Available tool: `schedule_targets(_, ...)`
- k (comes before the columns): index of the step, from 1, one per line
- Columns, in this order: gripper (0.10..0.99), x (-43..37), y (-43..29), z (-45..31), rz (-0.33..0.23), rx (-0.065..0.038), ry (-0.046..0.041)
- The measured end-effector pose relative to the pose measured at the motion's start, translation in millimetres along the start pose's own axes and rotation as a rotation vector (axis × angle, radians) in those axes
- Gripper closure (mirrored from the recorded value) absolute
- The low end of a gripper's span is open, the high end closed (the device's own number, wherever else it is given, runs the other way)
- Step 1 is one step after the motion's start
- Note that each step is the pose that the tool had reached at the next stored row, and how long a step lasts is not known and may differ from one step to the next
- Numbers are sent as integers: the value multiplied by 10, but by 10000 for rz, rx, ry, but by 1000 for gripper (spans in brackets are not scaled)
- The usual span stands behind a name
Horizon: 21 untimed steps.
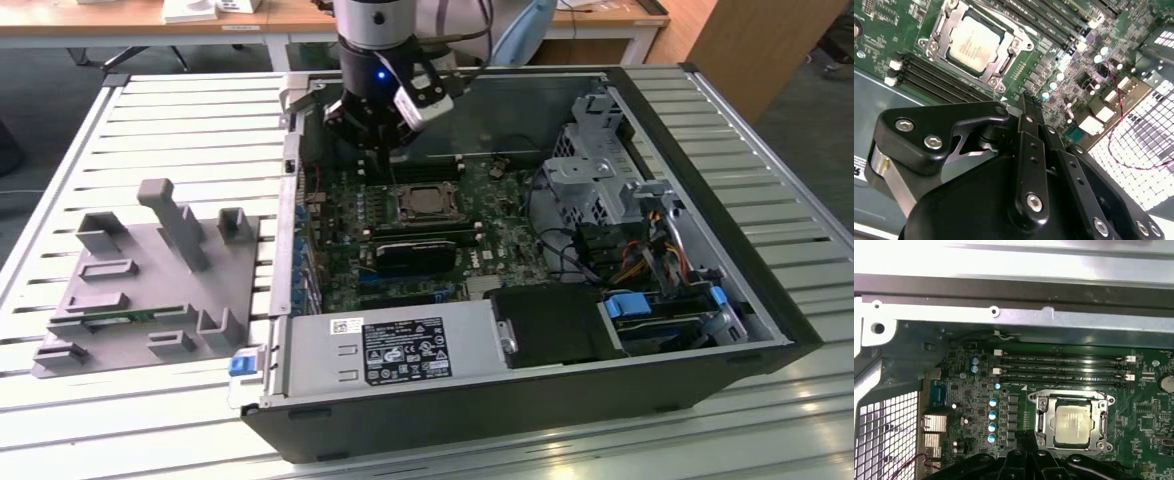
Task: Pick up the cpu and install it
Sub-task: 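Install the first cpu locking lever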
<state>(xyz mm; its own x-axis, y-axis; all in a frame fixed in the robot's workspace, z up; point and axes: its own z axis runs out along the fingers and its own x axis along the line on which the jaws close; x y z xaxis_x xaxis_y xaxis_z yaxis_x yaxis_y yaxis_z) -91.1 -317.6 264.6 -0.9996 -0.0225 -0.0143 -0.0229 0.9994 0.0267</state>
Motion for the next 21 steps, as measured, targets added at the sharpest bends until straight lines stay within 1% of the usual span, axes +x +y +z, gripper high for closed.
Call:
schedule_targets(7,980,18,76,49,1,0,0)
schedule_targets(14,980,28,204,80,0,0,0)
schedule_targets(18,980,23,213,86,-1,1,1)
schedule_targets(21,980,-3,228,88,0,1,3)
